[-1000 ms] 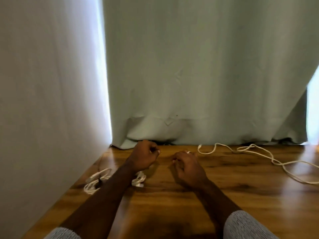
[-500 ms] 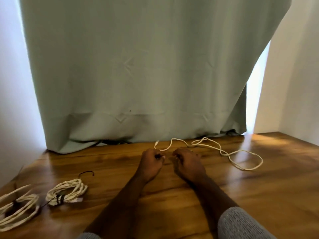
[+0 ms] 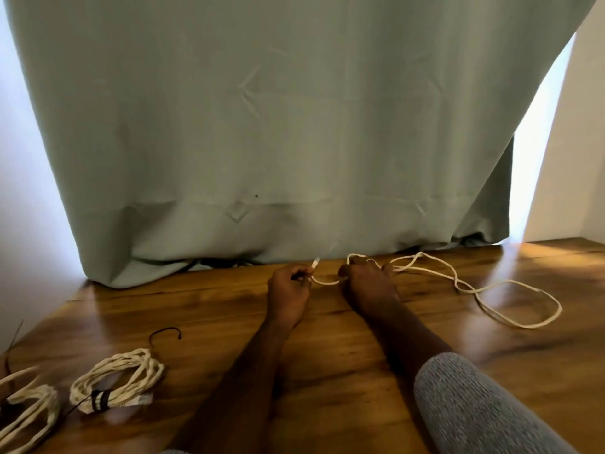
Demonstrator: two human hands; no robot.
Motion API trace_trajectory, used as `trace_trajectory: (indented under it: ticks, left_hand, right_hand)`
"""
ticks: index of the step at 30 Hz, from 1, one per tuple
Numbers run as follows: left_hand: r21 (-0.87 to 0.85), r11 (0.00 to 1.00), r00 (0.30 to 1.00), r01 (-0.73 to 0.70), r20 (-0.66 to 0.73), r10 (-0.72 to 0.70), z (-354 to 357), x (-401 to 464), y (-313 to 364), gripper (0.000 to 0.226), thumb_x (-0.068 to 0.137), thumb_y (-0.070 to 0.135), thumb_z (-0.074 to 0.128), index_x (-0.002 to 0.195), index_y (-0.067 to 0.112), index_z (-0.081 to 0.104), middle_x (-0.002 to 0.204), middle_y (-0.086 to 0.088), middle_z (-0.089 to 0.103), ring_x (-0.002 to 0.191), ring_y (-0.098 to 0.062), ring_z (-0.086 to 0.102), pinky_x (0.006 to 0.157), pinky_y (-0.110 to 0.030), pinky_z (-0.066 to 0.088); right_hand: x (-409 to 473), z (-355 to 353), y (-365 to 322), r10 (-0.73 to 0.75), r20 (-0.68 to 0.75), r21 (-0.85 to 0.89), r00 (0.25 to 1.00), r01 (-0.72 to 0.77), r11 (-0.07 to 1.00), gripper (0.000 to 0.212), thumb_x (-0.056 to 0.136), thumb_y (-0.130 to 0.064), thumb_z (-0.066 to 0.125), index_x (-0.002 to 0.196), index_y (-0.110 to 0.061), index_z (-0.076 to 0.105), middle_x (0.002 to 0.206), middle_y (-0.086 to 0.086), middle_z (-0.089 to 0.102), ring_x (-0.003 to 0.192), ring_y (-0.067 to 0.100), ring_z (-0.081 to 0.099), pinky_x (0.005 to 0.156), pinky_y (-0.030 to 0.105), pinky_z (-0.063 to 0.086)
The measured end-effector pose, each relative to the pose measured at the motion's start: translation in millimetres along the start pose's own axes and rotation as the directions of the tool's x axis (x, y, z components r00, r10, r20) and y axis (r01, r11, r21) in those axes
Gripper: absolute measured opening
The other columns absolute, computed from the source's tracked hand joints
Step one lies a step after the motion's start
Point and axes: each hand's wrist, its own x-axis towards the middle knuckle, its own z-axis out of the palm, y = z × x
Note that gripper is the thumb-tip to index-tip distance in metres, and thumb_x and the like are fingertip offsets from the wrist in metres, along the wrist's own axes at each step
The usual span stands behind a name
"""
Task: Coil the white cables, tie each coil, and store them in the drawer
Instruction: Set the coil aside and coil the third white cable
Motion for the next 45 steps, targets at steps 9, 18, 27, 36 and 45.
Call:
trace_trajectory:
  ticks: [9,18,27,36,45]
  left_hand:
    - [0.054,0.995,0.993,-0.081,0.090,0.076,-5,-5,-8,0.037,0.084,0.013,0.075,0.121,0.017,0.069,0.128,-0.003,0.066,0.122,-0.023,0.058,0.106,-0.040,0.045]
    - [-0.367,0.909,0.924,0.196,0.380,-0.046,-36,-39,36,0.045,0.099,0.037,0.052,0.067,0.009,0.065,0.074,-0.013,0.073,0.080,-0.031,0.072,0.078,-0.037,0.053]
    - [-0.562,0.557,0.734,0.612,0.665,-0.135,-40,-44,60,0.033,0.105,0.030,0.036,0.103,0.008,0.060,0.056,-0.007,0.043,0.047,-0.019,0.044,0.056,-0.033,0.048]
    - [-0.608,0.415,0.680,0.676,0.733,-0.033,-34,-37,50,0.052,0.102,0.042,0.038,0.099,-0.001,0.067,0.037,0.004,0.026,0.032,-0.008,0.024,0.043,-0.023,0.021]
    - [-0.810,0.227,0.841,0.540,0.529,-0.115,-44,-24,43,0.037,0.103,0.021,0.039,0.131,0.000,0.052,0.125,-0.018,0.067,0.101,-0.025,0.072,0.081,-0.034,0.059]
  right_hand:
    - [-36,-18,-2,-0.255,-0.408,0.294,0.877,0.390,0.872,0.010,0.104,-0.032,0.055,0.113,-0.030,0.058,0.112,-0.011,0.062,0.106,0.011,0.052,0.091,0.035,0.033]
    - [-49,-39,-11,-0.086,-0.529,0.503,0.844,0.393,0.770,0.014,0.106,-0.020,0.044,0.109,-0.024,0.056,0.085,-0.016,0.053,0.074,-0.001,0.053,0.067,0.016,0.036]
    - [-51,-33,-19,-0.033,-0.393,0.454,0.919,0.225,0.862,0.024,0.104,-0.043,0.030,0.108,-0.031,0.051,0.088,-0.005,0.062,0.076,0.017,0.057,0.065,0.042,0.049]
    - [-55,-28,-31,-0.159,-0.145,0.254,0.977,0.192,0.948,0.019,0.099,-0.031,0.053,0.116,-0.023,0.056,0.095,-0.001,0.069,0.083,0.021,0.064,0.058,0.024,0.034]
    - [-55,-21,-49,-0.379,-0.019,0.031,0.925,0.379,0.925,0.035,0.102,-0.043,0.043,0.108,-0.014,0.063,0.105,0.012,0.070,0.093,0.032,0.065,0.078,0.036,0.047]
